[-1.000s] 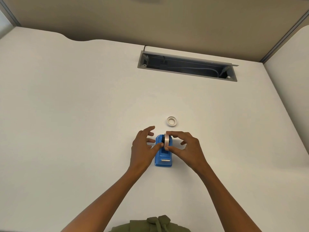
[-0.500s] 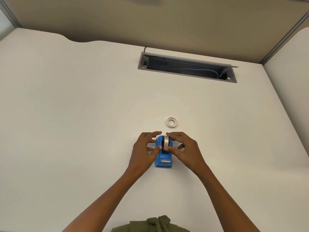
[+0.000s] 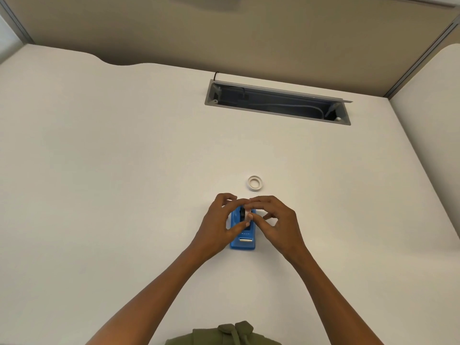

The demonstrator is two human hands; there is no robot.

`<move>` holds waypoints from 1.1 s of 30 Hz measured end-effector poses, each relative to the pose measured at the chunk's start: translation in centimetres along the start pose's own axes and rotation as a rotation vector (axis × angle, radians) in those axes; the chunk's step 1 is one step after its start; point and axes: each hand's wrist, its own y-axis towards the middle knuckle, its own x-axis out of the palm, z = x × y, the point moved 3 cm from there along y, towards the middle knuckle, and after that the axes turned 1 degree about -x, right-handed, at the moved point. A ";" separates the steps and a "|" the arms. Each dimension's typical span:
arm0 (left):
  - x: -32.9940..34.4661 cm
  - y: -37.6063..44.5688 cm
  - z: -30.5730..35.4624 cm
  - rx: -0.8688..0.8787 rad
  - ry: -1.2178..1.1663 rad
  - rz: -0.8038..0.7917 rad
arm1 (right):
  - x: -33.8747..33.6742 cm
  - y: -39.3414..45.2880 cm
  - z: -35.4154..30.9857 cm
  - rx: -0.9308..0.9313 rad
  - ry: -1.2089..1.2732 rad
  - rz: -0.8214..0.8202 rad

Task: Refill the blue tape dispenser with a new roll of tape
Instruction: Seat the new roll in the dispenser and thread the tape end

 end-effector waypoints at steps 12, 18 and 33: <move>-0.1 0.1 -0.2 -0.028 -0.055 -0.041 | 0.3 0.1 0.2 0.094 -0.007 -0.069; -0.2 -0.1 -0.5 -0.027 -0.081 -0.022 | 0.4 0.2 0.3 0.130 -0.015 -0.087; -0.6 0.0 -0.2 0.018 -0.126 -0.002 | 0.5 -0.5 0.2 0.117 0.056 -0.025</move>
